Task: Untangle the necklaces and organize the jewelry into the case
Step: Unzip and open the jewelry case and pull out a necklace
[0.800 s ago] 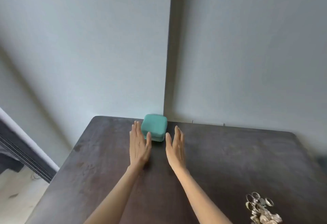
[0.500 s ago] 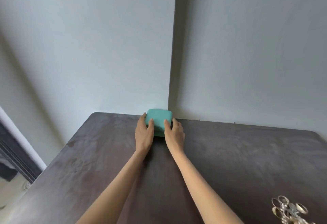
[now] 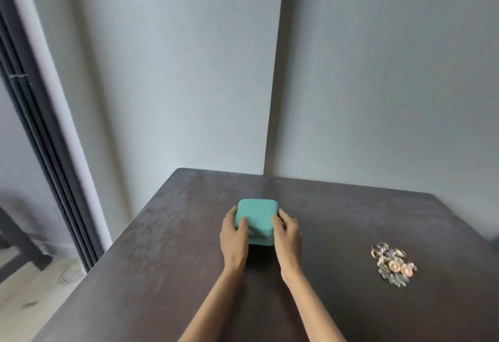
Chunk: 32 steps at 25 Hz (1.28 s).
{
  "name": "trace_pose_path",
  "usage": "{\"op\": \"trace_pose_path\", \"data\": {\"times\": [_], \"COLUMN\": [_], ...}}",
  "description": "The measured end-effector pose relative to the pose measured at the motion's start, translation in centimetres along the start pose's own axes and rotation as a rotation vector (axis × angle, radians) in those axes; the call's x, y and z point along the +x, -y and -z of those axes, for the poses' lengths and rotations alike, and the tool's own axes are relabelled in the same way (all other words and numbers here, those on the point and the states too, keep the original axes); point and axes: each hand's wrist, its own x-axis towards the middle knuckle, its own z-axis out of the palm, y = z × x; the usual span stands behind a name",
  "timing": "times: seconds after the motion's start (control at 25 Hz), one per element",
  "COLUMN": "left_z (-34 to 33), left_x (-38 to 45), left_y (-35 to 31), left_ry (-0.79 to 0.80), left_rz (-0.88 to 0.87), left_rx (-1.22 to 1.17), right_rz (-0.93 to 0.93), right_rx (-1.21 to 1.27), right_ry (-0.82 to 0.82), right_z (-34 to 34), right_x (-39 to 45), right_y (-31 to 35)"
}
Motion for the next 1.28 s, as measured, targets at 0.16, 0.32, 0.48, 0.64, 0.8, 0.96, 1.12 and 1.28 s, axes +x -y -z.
{"op": "trace_pose_path", "data": {"times": [0.16, 0.32, 0.48, 0.64, 0.8, 0.96, 1.12, 1.28], "left_z": [1.9, 2.7, 2.9, 3.4, 3.8, 3.8, 5.2, 6.4], "left_x": [-3.3, -4.0, -2.8, -1.5, -0.9, -2.0, -3.8, -3.9], "left_y": [0.7, 0.6, 0.9, 0.3, 0.4, 0.2, 1.2, 1.5], "left_ry": [0.05, 0.18, 0.286, 0.478, 0.517, 0.457, 0.249, 0.452], "left_rz": [0.035, -0.003, -0.014, 0.05, 0.065, -0.009, -0.631, -0.908], "left_rx": [-0.071, -0.094, -0.052, -0.097, -0.141, -0.083, 0.378, 0.714], "right_rz": [-0.025, -0.073, -0.068, -0.009, 0.04, 0.064, 0.088, 0.129], "right_rx": [0.086, 0.195, 0.11, -0.064, -0.213, -0.22, -0.222, -0.315], "right_ry": [-0.064, -0.039, -0.016, 0.119, 0.495, 0.473, 0.356, 0.263], "right_z": [1.6, 3.0, 4.5, 6.1, 8.2, 8.9, 8.5, 7.8], "right_x": [-4.6, -7.3, -7.4, -6.4, -5.1, -4.5, -4.2, -3.5], "right_y": [-0.1, -1.2, -2.4, -2.6, -2.5, -2.6, -2.8, -3.2]}}
